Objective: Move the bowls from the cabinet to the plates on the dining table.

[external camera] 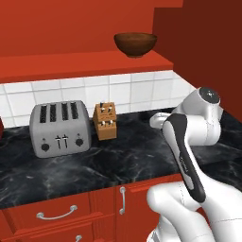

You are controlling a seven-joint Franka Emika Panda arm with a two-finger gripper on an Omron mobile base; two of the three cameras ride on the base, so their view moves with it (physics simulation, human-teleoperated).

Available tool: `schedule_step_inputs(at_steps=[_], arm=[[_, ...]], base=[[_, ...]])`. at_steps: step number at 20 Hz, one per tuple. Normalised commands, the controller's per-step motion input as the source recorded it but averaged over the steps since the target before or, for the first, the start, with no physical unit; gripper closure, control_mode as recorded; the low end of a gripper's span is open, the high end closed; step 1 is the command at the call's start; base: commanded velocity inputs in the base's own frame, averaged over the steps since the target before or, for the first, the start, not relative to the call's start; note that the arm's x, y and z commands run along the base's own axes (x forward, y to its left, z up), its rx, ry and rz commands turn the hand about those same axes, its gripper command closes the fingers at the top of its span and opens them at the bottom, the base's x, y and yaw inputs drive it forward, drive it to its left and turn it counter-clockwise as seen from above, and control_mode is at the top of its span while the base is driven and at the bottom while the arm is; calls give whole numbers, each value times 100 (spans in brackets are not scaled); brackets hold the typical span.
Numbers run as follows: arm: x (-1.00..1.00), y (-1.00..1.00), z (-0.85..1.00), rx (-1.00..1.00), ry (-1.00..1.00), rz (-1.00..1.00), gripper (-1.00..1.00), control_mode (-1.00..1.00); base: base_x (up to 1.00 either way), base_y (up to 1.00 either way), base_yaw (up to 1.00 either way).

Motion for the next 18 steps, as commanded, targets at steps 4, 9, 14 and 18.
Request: schedule_step_inputs(at_steps=[4,9,14,18], arm=[[0,0,12,-8,-4,0,-100,-100],[0,0,54,-18,-7,-1,-100,-100],[0,0,61,-15,-5,-2,-100,-100],[-1,0,64,-5,-2,0,-100,-100]], base=[[0,0,0],[0,0,0],[0,0,0],[0,0,0]])
